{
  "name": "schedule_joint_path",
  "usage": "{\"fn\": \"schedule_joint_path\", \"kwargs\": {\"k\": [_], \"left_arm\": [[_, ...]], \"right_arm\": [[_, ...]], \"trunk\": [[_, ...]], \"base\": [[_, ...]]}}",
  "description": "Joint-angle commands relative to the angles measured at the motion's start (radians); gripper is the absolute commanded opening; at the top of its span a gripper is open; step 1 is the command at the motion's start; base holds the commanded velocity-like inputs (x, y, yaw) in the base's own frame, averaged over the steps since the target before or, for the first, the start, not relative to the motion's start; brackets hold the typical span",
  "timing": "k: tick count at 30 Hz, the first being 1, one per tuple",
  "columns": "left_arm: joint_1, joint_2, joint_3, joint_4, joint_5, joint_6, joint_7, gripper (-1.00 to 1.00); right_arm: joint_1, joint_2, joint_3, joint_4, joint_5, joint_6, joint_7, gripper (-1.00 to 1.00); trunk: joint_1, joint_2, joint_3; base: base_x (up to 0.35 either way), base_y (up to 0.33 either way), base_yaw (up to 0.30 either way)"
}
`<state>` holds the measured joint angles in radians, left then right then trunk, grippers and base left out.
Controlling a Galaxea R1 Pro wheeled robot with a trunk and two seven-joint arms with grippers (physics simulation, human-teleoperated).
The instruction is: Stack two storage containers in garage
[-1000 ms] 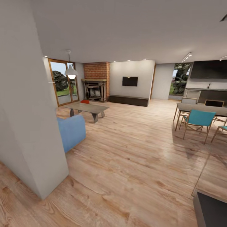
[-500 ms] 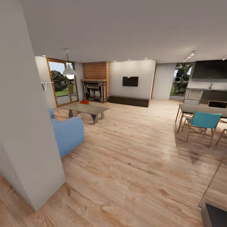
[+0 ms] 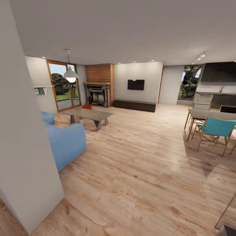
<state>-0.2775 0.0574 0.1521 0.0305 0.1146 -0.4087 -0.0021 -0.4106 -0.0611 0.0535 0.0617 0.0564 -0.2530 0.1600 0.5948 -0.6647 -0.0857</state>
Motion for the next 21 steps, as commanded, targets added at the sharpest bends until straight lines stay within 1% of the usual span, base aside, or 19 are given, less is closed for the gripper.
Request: {"fn": "schedule_joint_path", "kwargs": {"k": [1,11,21], "left_arm": [[-0.002,0.000,0.000,0.003,0.007,-0.005,-0.001,1.00],[-0.002,0.000,0.000,0.003,0.007,-0.005,-0.001,1.00],[-0.002,0.000,0.000,0.003,0.007,-0.005,0.001,1.00]], "right_arm": [[-0.002,0.000,0.005,0.004,0.005,-0.008,0.000,1.00],[-0.002,0.000,0.005,0.004,0.005,-0.008,0.000,1.00],[-0.002,0.000,0.005,0.004,0.005,-0.006,0.000,1.00]], "trunk": [[0.001,-0.001,-0.002],[0.001,-0.001,-0.002],[0.001,-0.001,-0.002]], "base": [[0.327,0.000,0.000],[0.327,-0.002,0.000],[0.327,-0.101,0.000]]}}
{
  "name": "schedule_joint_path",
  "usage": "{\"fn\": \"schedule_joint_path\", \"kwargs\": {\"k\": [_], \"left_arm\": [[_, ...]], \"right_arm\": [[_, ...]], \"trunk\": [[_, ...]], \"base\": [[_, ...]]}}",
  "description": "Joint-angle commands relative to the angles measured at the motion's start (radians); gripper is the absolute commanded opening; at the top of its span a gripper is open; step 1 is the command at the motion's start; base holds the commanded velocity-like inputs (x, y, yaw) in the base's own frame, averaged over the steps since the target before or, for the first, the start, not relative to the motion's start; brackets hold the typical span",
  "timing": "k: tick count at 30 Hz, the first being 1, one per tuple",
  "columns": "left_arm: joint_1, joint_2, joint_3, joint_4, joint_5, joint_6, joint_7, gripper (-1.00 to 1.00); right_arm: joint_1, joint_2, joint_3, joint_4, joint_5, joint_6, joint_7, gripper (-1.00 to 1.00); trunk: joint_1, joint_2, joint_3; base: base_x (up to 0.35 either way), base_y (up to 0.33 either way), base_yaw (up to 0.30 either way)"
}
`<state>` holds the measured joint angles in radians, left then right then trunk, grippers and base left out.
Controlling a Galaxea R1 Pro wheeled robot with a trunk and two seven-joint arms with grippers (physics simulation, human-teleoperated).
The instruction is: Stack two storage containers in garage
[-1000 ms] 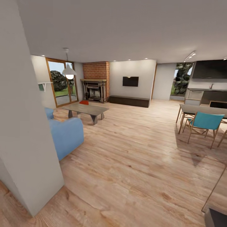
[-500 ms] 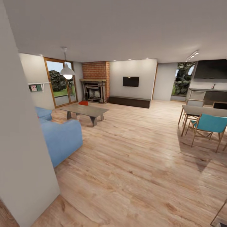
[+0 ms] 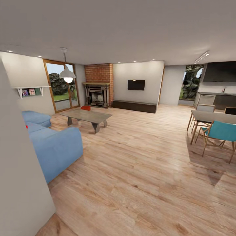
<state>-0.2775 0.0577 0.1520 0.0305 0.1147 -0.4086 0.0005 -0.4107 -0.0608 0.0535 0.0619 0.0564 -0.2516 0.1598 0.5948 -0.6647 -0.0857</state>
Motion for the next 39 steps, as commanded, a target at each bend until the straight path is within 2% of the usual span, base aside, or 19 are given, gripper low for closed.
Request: {"fn": "schedule_joint_path", "kwargs": {"k": [1,39], "left_arm": [[-0.002,0.000,0.000,0.003,0.007,-0.006,-0.001,1.00],[-0.002,0.001,0.000,0.003,0.007,-0.005,0.006,1.00]], "right_arm": [[-0.002,0.000,0.005,0.004,0.005,-0.008,0.000,1.00],[-0.002,0.000,0.005,0.004,0.005,-0.008,0.000,1.00]], "trunk": [[0.001,-0.001,-0.002],[0.001,-0.001,-0.002]], "base": [[0.327,-0.121,0.000],[0.327,-0.144,0.000]]}}
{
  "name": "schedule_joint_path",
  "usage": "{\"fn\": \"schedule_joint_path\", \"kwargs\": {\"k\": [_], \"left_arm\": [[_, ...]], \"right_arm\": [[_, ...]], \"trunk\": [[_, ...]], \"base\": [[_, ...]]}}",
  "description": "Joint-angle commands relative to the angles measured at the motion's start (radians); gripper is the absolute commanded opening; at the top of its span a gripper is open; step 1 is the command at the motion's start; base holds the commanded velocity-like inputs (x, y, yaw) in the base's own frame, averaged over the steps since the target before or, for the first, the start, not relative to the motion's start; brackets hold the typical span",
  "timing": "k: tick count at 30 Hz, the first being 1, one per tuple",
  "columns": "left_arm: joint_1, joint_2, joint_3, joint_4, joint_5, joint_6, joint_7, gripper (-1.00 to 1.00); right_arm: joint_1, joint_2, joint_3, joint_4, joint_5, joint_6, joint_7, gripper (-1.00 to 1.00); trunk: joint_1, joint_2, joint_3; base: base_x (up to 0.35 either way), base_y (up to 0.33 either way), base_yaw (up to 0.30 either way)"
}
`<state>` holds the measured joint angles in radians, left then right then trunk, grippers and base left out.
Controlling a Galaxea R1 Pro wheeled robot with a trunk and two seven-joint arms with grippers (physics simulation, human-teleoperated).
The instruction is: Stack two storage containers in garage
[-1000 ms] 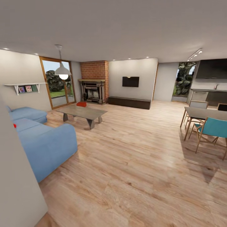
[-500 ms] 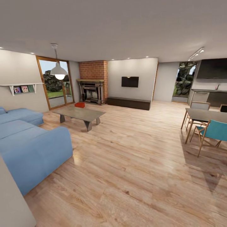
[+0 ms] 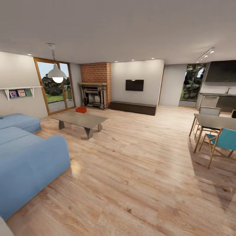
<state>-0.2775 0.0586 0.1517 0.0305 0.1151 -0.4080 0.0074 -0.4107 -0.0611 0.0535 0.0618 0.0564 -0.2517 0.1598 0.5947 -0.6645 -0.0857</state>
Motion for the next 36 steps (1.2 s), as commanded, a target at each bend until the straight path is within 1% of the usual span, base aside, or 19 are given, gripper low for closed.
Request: {"fn": "schedule_joint_path", "kwargs": {"k": [1,36], "left_arm": [[-0.002,0.000,0.000,0.003,0.006,-0.006,-0.001,1.00],[-0.002,0.000,0.000,0.004,0.006,-0.006,0.000,1.00]], "right_arm": [[-0.002,0.000,0.005,0.004,0.005,-0.008,0.000,1.00],[-0.002,0.000,0.005,0.004,0.004,-0.008,0.000,1.00]], "trunk": [[0.001,-0.001,-0.002],[0.001,-0.001,-0.002]], "base": [[0.327,-0.138,0.000],[0.327,-0.138,0.000]]}}
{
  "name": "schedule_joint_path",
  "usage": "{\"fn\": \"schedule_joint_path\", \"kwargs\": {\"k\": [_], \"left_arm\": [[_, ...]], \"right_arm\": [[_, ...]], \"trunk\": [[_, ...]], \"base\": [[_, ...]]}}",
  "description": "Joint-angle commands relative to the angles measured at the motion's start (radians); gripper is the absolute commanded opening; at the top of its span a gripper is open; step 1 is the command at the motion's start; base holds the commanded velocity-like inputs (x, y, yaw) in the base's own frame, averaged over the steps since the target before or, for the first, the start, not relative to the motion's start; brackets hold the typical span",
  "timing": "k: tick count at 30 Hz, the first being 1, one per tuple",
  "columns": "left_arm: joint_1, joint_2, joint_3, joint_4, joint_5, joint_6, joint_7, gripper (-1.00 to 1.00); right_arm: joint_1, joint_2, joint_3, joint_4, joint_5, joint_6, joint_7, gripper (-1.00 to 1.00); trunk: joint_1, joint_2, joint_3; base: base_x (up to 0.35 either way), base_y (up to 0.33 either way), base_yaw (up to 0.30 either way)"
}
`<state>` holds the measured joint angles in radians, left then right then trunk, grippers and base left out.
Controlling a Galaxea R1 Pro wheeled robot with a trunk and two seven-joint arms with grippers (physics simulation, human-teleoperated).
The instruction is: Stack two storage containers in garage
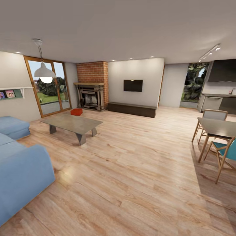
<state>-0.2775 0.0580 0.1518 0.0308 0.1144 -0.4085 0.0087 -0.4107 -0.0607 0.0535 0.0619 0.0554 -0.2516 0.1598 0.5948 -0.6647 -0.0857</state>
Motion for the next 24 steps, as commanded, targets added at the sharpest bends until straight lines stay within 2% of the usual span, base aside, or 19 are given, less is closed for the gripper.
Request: {"fn": "schedule_joint_path", "kwargs": {"k": [1,17,24], "left_arm": [[-0.002,0.000,0.000,0.003,0.006,-0.006,-0.001,1.00],[-0.002,0.000,0.000,0.003,0.007,-0.006,-0.002,1.00],[-0.002,0.000,0.000,0.003,0.007,-0.006,-0.002,1.00]], "right_arm": [[-0.002,0.000,0.005,0.004,0.005,-0.008,0.000,1.00],[-0.002,0.000,0.005,0.004,0.005,-0.008,0.000,1.00],[-0.002,0.000,0.005,0.004,0.005,-0.008,0.000,1.00]], "trunk": [[0.001,-0.001,-0.002],[0.001,-0.001,-0.002],[0.001,-0.001,-0.002]], "base": [[0.327,-0.128,0.000],[0.327,-0.099,0.000],[0.327,-0.019,0.000]]}}
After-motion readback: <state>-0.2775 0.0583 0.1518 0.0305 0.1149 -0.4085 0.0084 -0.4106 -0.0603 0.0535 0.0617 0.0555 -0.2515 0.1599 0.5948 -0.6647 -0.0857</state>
